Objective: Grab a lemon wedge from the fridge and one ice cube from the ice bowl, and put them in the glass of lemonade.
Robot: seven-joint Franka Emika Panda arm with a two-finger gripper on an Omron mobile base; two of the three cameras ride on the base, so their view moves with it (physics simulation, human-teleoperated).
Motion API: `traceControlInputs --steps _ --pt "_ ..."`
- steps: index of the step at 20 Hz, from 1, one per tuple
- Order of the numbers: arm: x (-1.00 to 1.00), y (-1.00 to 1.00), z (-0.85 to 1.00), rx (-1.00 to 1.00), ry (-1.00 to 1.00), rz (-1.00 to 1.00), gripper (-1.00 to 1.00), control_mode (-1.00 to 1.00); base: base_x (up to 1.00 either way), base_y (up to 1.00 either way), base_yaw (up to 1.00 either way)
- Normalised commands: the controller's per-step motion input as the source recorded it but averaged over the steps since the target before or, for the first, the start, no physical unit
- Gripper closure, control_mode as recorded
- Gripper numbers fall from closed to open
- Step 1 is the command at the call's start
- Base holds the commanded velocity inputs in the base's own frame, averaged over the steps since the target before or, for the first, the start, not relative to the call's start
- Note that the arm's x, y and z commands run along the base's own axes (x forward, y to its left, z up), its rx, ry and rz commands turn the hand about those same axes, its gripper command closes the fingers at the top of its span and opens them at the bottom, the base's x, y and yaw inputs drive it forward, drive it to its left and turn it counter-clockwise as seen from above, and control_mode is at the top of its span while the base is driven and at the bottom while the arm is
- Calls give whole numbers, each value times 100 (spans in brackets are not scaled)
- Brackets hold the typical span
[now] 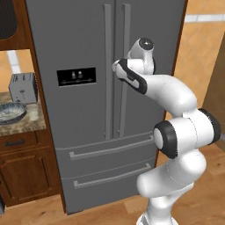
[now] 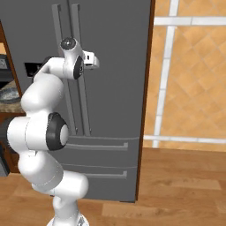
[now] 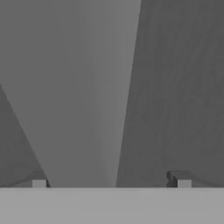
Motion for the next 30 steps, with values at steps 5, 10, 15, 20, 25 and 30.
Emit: traceControlInputs --steps 5,10,15,20,25,30 --pt "43 9 -13 0 2 -1 -100 -100 0 0 0" --pt "16 0 0 0 1 0 100 -100 0 0 0" --pt "7 0 0 0 1 0 100 -100 0 0 0" --pt "12 -16 0 0 0 0 100 -100 0 0 0" --pt "-6 -74 5 1 0 -6 100 -100 0 0 0" --pt "-19 -100 11 8 0 -16 100 -100 0 0 0"
